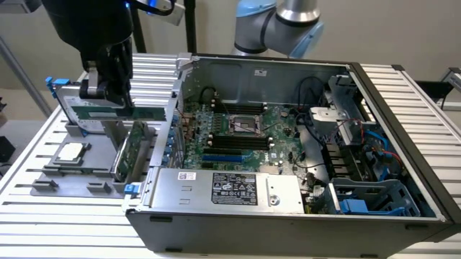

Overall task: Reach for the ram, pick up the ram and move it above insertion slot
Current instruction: 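Pick up the ram and move it above insertion slot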

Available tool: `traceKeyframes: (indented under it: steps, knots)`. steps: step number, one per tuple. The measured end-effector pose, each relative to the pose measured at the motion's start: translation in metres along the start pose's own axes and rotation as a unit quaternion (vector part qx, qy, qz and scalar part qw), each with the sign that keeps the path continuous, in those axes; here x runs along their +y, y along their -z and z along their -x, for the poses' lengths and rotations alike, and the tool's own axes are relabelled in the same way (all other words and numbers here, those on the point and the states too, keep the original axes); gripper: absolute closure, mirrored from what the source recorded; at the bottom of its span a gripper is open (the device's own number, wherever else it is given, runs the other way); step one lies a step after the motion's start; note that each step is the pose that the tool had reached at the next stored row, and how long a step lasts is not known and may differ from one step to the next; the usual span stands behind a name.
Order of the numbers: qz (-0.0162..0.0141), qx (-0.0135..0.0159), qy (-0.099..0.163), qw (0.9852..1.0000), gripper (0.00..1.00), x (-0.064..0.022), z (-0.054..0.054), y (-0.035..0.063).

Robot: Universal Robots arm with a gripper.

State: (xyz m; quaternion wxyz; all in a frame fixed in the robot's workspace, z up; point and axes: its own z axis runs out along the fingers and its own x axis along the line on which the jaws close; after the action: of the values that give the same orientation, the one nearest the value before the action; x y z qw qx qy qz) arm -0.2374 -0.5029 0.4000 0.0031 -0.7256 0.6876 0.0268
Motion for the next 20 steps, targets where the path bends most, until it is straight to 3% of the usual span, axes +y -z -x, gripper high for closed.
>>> traceKeyframes:
  steps: [14,20]
  knots:
    - [-0.0003,-0.0095,0.000,1.0000,0.87,-0.0557,0.004,0.0016]
    - [0.0001,-0.0104,0.000,0.9999,0.87,-0.0792,0.010,0.0018]
